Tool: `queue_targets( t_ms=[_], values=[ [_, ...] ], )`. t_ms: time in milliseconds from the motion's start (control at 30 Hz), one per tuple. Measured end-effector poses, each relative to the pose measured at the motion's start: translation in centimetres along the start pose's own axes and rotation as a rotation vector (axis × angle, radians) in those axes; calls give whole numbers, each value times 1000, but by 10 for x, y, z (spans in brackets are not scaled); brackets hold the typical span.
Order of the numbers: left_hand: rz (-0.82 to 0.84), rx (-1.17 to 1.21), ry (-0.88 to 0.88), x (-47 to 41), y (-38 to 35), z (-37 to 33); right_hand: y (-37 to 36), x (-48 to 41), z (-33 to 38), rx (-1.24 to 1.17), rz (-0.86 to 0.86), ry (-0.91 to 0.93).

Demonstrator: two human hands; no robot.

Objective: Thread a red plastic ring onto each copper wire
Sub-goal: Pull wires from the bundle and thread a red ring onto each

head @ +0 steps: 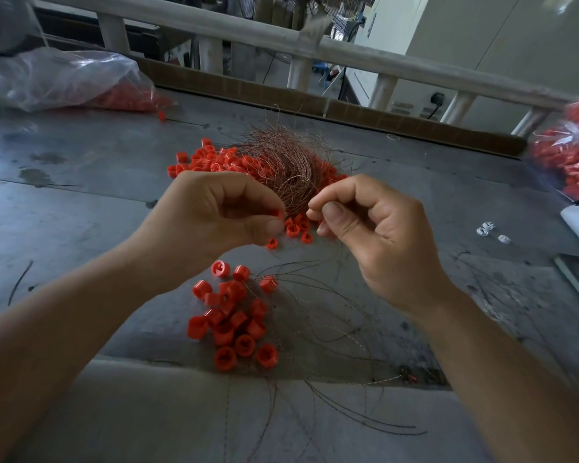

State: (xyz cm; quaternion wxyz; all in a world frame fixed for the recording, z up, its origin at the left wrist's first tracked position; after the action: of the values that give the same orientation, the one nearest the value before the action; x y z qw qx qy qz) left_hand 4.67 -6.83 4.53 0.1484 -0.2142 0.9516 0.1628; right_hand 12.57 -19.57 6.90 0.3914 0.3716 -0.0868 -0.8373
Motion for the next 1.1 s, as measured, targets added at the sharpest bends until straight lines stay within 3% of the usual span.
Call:
queue_targets(
  t_ms=[167,433,633,900,1100],
  values=[
    [67,-8,-14,4,-4,-5,6,-1,-3,123,-58,-17],
    [179,-34,-11,6,-12,-5,4,-3,4,374,-48,105],
    [124,7,11,4,-5,-4,-1,-2,0,476,159,183],
    [154,41,8,4,-9,-4,-8,0,4,390,126,83],
    [55,52,-13,2,-2,-3,14,-4,-1,417,-42,20]
  ],
)
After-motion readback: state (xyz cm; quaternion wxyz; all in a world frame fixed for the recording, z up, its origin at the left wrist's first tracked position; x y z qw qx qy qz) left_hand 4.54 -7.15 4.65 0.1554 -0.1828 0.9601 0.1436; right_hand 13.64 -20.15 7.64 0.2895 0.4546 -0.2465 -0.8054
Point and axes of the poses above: each hand's wrist, its own x-axis away from the middle knuckle, its own y-axis out of the back of the hand, z = x × y, the point moved 6 cm from there along -x, towards the middle knuckle, and after that the axes turned 1 degree about -z, right-handed, at the moved point
